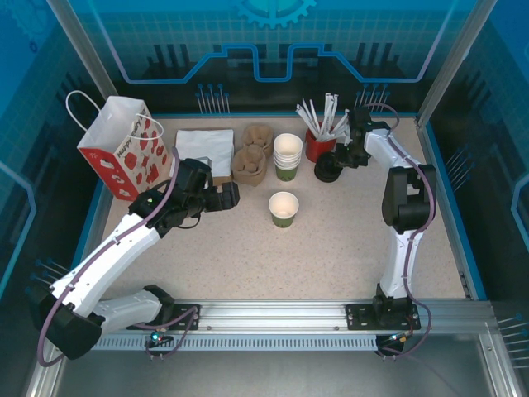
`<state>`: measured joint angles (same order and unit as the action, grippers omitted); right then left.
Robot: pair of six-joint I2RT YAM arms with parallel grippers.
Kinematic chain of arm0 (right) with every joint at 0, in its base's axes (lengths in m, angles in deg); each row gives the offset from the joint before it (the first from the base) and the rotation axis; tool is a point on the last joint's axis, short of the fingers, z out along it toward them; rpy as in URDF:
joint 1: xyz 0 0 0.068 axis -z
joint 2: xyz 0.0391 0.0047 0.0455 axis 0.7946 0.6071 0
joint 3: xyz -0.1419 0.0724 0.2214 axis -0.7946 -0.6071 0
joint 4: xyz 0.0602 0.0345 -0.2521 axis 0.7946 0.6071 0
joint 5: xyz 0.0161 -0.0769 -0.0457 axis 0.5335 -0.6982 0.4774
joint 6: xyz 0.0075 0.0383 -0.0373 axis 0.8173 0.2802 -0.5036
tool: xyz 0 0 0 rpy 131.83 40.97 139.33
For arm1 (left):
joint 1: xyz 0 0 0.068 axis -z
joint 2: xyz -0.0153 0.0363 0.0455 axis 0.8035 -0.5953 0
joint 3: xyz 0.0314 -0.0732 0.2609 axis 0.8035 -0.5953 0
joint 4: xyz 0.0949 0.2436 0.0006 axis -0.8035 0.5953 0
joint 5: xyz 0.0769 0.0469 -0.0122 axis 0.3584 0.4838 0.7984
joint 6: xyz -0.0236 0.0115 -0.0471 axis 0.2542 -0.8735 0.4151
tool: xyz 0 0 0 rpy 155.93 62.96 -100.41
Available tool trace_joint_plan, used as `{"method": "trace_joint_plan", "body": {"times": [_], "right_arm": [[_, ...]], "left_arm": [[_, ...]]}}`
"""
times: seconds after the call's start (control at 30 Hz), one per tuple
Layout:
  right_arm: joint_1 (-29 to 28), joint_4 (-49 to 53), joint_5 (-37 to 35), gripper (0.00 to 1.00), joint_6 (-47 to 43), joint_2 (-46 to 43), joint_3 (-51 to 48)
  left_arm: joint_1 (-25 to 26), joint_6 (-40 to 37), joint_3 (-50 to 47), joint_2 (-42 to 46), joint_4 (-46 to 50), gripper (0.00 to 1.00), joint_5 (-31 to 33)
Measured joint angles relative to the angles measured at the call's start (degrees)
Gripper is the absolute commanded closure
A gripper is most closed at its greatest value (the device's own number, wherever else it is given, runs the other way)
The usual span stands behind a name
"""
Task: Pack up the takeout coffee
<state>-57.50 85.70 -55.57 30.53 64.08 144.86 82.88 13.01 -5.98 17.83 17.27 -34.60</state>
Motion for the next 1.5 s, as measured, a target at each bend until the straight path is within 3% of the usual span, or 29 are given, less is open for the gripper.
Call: {"method": "trace_joint_plan", "body": {"times": [0.53, 0.77, 0.9, 1.13, 1.5], "right_arm": [[1.0, -0.2, 2.3, 0.83, 0.0, -5.7, -4.5], [2.7, -2.0, 6.1, 0.83, 0.6, -10.5, -11.1], [4.8, -5.4, 10.1, 0.83, 1.6, -17.7, -17.7], [11.2, -12.5, 25.9, 0.84, 7.3, -33.5, -29.9], [11.4, -14.2, 50.3, 0.85, 16.1, -50.8, -38.8]], "left_arm": [[0.0, 0.0, 0.0, 0.0, 0.0, 0.01, 0.0], [0.0, 0.0, 0.0, 0.2, -1.1, 0.01, -1.2], [0.0, -0.1, 0.0, 1.4, -4.7, 0.01, -4.7], [0.0, -2.0, -5.4, 6.7, -22.2, 0.01, -16.0], [0.7, -12.9, -14.7, 2.6, -59.4, 0.01, -29.4]]}}
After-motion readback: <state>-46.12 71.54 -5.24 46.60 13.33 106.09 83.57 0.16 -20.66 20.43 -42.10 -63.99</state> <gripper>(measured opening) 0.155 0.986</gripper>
